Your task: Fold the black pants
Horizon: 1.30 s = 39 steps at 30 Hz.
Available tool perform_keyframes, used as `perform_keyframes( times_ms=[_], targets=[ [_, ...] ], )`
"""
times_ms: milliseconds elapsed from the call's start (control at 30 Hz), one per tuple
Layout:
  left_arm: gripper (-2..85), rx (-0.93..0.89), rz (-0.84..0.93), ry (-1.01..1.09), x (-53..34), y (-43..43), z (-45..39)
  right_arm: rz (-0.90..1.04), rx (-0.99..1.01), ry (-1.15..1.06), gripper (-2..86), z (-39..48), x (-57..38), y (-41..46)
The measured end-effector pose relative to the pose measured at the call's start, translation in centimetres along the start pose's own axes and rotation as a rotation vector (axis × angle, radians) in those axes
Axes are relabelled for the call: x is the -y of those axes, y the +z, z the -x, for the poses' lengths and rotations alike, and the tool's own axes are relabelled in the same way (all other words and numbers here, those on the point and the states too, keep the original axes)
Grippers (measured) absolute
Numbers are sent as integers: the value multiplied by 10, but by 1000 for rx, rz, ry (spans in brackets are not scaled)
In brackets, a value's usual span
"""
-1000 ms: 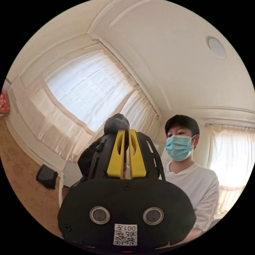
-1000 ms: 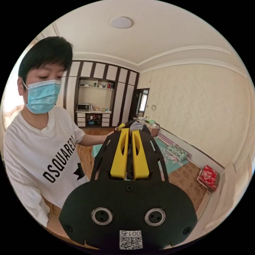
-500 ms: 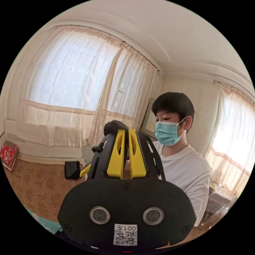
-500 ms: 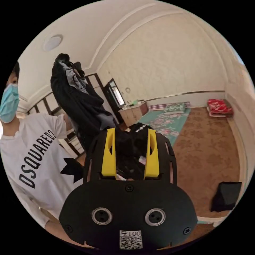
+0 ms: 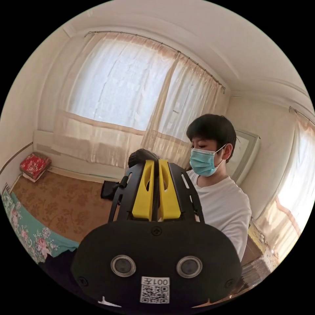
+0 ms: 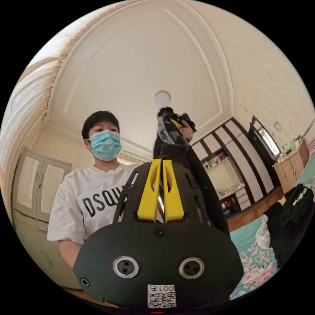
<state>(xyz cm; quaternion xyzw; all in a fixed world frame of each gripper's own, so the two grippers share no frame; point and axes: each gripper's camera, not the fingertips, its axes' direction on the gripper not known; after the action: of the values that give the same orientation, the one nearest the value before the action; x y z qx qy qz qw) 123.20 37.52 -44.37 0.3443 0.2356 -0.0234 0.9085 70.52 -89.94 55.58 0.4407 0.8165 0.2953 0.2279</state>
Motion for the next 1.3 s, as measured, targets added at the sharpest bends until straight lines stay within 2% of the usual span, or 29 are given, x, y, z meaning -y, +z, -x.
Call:
perform_keyframes(
  times_ms=[33, 100, 200, 267, 367, 433, 500, 533, 600, 633, 700, 733, 767, 800, 833, 933, 1000, 1067, 1133, 1300],
  targets=[
    [-13, 57, -10, -18, -6, -1, -10, -7, -41, -19, 12, 10, 4, -4],
    [-13, 131, -10, -17, -14, 2, -29, 114, -306, -80, 6, 49, 30, -11],
    [-13, 270, 28, -38, -21, 18, -58, 232, -582, -193, 3, 98, 66, -6],
    [-14, 469, 64, -75, -23, 34, -82, 204, -673, -299, 2, 132, 85, -5],
    [-13, 675, 80, -56, -29, 64, -116, 157, -754, -484, 1, 191, 108, -2],
    [-12, 752, 86, 9, -36, 95, -138, 232, -855, -548, 1, 217, 117, 7],
    [-10, 921, 158, -9, -47, 128, -143, 422, -1133, -583, 0, 231, 120, 21],
    [-9, 976, 210, -46, -54, 148, -137, 453, -1163, -570, 0, 231, 121, 22],
    [-9, 962, 224, -67, -61, 179, -133, 438, -1089, -568, 0, 239, 121, 20],
    [-9, 966, 221, -14, -63, 199, -139, 417, -1057, -592, 0, 244, 121, 20],
    [-9, 1041, 187, 10, -67, 217, -139, 318, -1117, -642, 0, 257, 124, 5],
    [-9, 1002, 161, -35, -71, 220, -123, 322, -1145, -622, 0, 253, 127, -3],
    [-9, 878, 118, -115, -76, 220, -97, 342, -1210, -506, 0, 235, 134, -19],
    [-9, 820, 98, -165, -79, 222, -83, 340, -1218, -391, 0, 216, 138, -34],
    [-9, 751, 70, -184, -84, 233, -68, 331, -1185, -369, 0, 211, 137, -37],
    [-9, 812, 137, -64, -85, 277, -74, 304, -1199, -478, 0, 222, 128, -30],
    [-9, 816, 121, -50, -87, 289, -79, 169, -1175, -564, 0, 247, 122, -30],
    [-9, 661, 2, -79, -90, 288, -79, 134, -1155, -610, 0, 259, 121, -26],
    [-9, 560, -27, -117, -90, 289, -70, 176, -1230, -627, 0, 262, 128, -13],
    [-9, 601, 65, -60, -66, 296, -12, 423, -1550, -603, 0, 206, 192, 32]
  ],
)
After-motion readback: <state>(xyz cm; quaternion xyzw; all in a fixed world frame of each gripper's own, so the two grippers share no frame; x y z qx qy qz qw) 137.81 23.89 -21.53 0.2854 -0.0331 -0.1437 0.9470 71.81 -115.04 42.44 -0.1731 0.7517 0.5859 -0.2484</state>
